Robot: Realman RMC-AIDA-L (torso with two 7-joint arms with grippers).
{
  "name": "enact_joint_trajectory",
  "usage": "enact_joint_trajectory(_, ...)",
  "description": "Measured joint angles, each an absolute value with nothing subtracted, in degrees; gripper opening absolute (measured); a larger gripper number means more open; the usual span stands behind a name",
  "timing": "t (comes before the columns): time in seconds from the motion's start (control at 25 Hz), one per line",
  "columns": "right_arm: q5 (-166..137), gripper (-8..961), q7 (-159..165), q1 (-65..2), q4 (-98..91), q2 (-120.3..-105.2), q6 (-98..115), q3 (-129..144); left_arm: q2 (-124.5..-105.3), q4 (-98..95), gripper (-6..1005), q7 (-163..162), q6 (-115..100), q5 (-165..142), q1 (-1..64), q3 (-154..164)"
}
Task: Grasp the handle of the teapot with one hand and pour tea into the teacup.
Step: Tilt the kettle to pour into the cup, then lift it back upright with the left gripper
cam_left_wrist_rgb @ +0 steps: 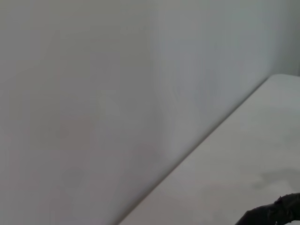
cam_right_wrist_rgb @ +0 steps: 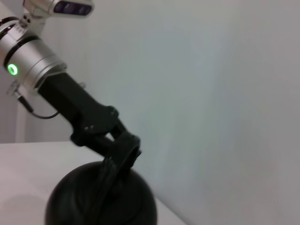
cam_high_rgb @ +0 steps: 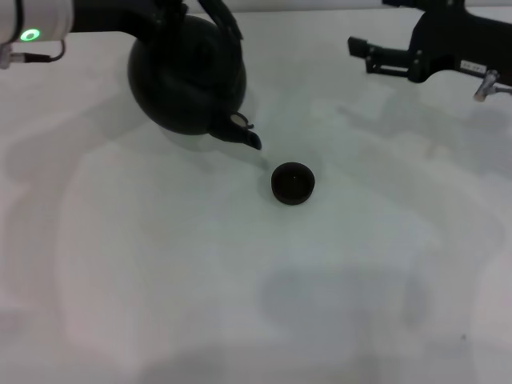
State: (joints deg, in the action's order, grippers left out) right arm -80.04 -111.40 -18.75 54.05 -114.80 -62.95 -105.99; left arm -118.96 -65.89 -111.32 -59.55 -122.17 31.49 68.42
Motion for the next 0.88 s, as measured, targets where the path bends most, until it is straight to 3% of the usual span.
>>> enact_joint_trajectory(0.88,-80.01,871,-111.79,-17.38,53.71,-114.69,-64.79,-111.41,-118.96,-68.68,167,-124.08,-52.55,-136.75,35.47,83.93)
